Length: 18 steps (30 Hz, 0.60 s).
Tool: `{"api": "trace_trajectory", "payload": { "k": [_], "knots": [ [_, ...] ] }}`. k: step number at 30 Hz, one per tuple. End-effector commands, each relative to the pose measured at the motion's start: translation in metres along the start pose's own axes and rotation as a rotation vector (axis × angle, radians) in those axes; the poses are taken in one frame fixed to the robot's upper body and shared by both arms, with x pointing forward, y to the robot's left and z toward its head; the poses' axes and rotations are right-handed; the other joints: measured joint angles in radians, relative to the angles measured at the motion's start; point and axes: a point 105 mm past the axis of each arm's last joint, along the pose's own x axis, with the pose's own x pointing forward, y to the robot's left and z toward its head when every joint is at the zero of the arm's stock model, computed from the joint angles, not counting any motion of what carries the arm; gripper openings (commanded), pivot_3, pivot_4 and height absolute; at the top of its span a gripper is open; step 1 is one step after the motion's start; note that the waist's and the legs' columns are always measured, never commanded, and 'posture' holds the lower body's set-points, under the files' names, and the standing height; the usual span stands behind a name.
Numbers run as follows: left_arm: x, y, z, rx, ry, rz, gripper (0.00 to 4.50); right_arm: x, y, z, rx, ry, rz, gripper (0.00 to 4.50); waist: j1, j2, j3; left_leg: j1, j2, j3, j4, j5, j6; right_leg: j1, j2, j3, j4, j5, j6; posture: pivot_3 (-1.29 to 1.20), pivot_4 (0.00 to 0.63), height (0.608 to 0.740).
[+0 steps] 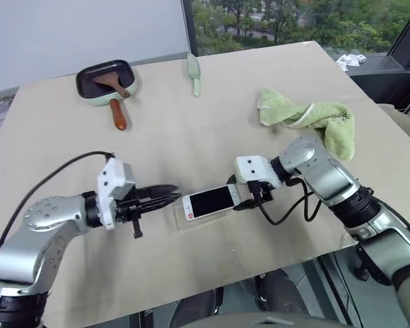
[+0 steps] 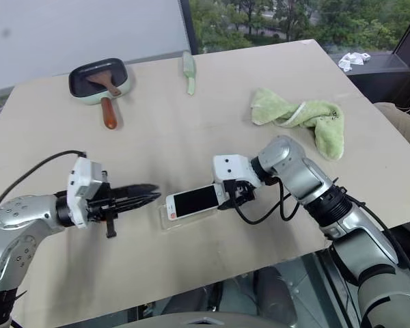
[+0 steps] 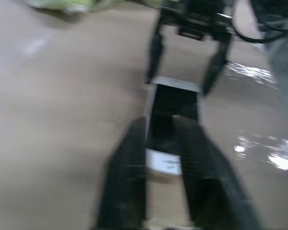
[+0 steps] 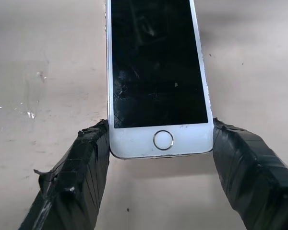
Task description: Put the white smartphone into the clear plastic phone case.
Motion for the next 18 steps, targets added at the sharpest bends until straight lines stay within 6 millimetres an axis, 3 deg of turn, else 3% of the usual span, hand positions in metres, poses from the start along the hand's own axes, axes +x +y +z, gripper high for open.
{"api": "trace_trajectory", "payload": {
  "k": [1, 18],
  "knots": [
    [0.004, 0.004, 0.003, 0.044, 0.005, -0.032, 0.03, 0.002, -0.003, 0.011, -0.053, 0.004, -0.012, 2.86, 0.001, 0.0, 0.0, 0.0, 0.0, 0.0, 0.0, 0.0, 0.0, 0.0, 0.0, 0.0, 0.0, 0.0, 0.0, 0.0, 0.15, 0.74],
    [0.011, -0.004, -0.036, 0.086, 0.156, -0.102, 0.03, 0.023, -0.004, 0.011, -0.127, 0.095, 0.033, 2.86, -0.003, 0.0, 0.0, 0.0, 0.0, 0.0, 0.0, 0.0, 0.0, 0.0, 0.0, -0.001, 0.0, 0.0, 0.0, 0.0, 0.15, 0.74]
  ]
}}
